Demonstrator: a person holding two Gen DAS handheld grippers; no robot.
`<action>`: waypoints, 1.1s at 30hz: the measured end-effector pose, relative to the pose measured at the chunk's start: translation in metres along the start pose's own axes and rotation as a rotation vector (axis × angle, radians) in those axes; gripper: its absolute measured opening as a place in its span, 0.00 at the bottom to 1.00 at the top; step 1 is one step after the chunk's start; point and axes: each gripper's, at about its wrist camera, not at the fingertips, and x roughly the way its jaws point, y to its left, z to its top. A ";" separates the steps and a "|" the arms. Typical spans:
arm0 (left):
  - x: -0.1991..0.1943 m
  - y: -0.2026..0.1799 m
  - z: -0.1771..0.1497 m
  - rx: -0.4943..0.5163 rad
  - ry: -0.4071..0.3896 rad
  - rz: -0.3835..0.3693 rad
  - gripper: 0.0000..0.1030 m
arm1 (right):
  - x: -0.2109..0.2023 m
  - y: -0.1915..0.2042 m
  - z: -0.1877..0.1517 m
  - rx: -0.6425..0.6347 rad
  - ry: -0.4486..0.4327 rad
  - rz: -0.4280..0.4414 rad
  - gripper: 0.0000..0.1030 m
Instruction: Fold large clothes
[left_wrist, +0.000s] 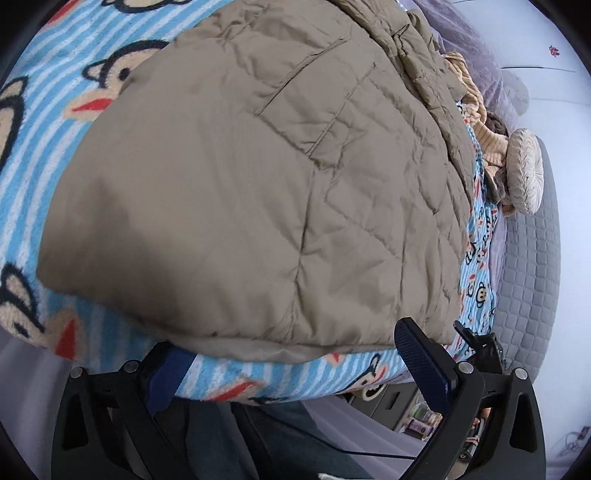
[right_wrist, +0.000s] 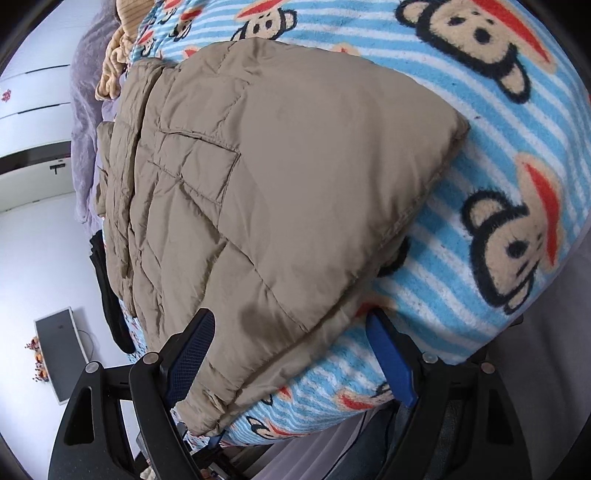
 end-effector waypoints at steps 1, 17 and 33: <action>0.003 -0.004 0.006 0.006 -0.008 0.001 1.00 | 0.001 0.001 0.003 0.007 -0.004 0.014 0.84; -0.021 -0.056 0.037 0.149 -0.096 0.028 0.14 | -0.022 0.027 0.014 -0.068 -0.027 0.057 0.10; -0.087 -0.148 0.098 0.205 -0.363 0.034 0.14 | -0.060 0.197 0.084 -0.540 -0.041 0.052 0.07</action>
